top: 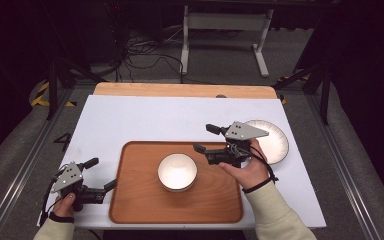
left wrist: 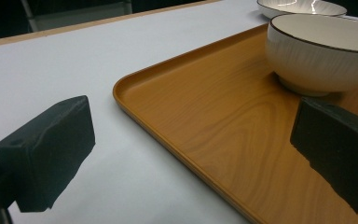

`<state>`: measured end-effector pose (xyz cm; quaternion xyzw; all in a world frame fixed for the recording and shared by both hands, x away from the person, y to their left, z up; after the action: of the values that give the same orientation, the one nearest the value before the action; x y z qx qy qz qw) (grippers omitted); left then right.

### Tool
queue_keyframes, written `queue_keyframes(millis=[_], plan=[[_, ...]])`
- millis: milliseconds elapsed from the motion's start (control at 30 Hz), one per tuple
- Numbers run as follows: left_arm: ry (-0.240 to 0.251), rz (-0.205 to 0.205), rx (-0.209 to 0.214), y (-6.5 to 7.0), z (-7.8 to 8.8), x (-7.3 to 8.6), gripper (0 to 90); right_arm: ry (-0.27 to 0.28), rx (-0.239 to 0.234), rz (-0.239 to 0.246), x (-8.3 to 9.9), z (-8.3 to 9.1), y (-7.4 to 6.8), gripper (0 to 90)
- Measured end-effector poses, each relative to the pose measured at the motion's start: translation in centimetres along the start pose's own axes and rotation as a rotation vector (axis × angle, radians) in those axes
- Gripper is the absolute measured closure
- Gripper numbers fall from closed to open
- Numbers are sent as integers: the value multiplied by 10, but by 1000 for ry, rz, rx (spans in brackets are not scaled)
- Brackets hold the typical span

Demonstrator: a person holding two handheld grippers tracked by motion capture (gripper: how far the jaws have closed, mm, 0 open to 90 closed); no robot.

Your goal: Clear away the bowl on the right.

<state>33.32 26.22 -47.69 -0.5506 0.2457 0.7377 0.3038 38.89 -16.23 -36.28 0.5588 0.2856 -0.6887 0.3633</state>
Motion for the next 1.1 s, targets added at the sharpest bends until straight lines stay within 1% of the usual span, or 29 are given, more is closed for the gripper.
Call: queue_keyframes(millis=[67, 267, 533, 733, 1000, 1100], plan=[[0, 0, 0, 0, 0, 0, 5, 11, 9, -6, 1, 6, 4, 231], [-4, -3, 0, 0, 0, 0, 5, 23, 47, -19, 5, 24, 14, 211], [-5, -3, -2, 0, 0, 0, 5, 14, 81, -20, 10, 43, 24, 196], [-6, -2, 0, 0, -1, 0, 5, 20, 107, -25, 13, 56, 31, 185], [-8, 1, 3, 0, -1, 0, 5, 51, 140, -35, 16, 76, 42, 174], [-10, 4, 3, 0, -1, 0, 5, 66, 138, -40, 19, 82, 46, 174]])
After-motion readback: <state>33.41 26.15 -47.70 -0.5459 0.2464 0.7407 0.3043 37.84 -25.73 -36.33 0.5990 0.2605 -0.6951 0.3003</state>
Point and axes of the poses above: each handheld gripper's, and its own axes: z roughly backward along the jaws, x roughly out of its underside, y roughly to its right, the point moved 2 cm from there along -z, roughly forward along the jaws, and after that the axes turned 3 degrees about y, right-handed, at the moved point
